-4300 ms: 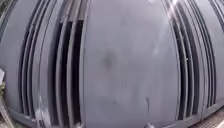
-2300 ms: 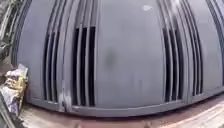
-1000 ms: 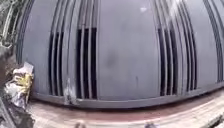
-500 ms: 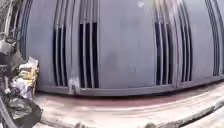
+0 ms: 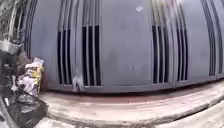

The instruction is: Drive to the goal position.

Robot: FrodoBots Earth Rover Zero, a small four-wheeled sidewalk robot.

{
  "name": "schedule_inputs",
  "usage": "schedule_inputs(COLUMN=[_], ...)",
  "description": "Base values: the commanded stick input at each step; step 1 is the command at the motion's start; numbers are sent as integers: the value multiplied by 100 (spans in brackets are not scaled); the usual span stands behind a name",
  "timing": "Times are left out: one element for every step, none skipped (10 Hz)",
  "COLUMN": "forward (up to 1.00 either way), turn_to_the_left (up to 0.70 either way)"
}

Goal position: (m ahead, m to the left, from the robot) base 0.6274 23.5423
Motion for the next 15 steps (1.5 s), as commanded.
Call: schedule_inputs(forward=[-24, -45, -45, -45, -45, -45, 0, 0, 0, 0, 0, 0, 0, 0, 0], turn_to_the_left=[0, 0, 0, 0, 0, 0, 0, 0, 0, 0, 0, 0, 0, 0, 0])
